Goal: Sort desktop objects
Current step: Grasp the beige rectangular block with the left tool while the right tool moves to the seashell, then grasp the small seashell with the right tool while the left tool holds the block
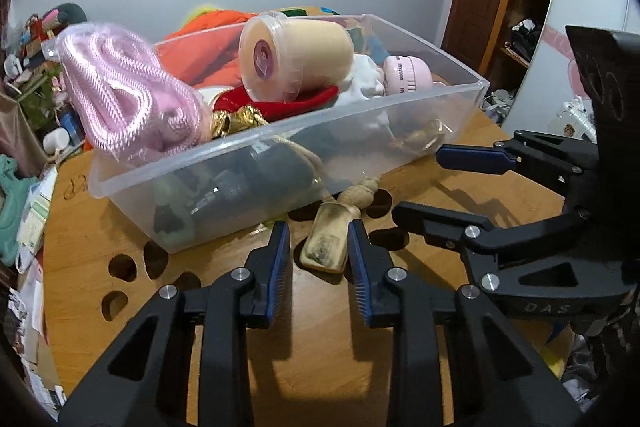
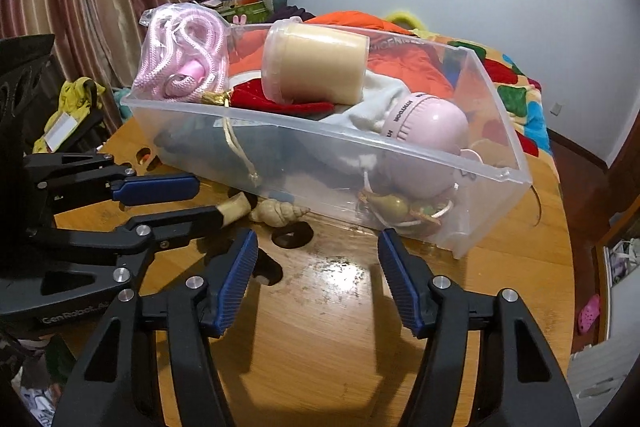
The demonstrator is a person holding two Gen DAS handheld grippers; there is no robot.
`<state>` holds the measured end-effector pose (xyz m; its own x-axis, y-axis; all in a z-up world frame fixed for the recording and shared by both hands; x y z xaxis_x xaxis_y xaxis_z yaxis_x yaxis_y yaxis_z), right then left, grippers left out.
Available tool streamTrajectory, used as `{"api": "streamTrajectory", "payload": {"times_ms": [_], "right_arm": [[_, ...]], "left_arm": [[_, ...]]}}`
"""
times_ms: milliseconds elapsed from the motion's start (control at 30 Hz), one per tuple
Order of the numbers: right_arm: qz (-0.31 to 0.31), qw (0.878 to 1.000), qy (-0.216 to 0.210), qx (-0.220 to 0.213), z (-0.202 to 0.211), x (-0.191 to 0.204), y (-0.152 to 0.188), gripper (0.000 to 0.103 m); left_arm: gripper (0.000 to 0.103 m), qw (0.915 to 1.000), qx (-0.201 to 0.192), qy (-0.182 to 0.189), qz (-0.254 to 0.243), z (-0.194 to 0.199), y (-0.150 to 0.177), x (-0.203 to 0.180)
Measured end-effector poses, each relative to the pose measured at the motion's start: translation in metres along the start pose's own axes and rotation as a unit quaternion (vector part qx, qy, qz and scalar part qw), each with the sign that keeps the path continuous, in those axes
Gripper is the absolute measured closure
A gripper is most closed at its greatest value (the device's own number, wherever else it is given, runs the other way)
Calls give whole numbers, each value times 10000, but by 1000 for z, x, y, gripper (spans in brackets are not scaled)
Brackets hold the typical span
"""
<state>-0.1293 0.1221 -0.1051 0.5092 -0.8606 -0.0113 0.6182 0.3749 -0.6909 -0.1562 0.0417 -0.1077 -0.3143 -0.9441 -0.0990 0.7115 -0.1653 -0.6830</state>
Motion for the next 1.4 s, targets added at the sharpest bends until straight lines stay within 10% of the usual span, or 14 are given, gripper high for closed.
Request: {"api": "streamTrajectory", "payload": {"times_ms": [833,1400], "right_arm": [[-1,10000,-43,21,-4,1,1,45],[483,9985,60,268,-26,28,-10,80]], "left_arm": [[80,9996,-22,13,-297,-9,-4,-9],[80,9996,-245,31,103,7,7,24]]}}
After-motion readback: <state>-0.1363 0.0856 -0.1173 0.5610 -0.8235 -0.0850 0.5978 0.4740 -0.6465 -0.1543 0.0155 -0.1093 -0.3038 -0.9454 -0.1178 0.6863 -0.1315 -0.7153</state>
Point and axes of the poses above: each gripper's, at about its wrist camera, not at the fingertips, and z roughly against the way its jaws point, x to its left, y to its underside, the point moved 6 cm from there along -z, roughly the way its jaws point, and after that the axes turned 2 degrees about z, right-handed, at the moved point
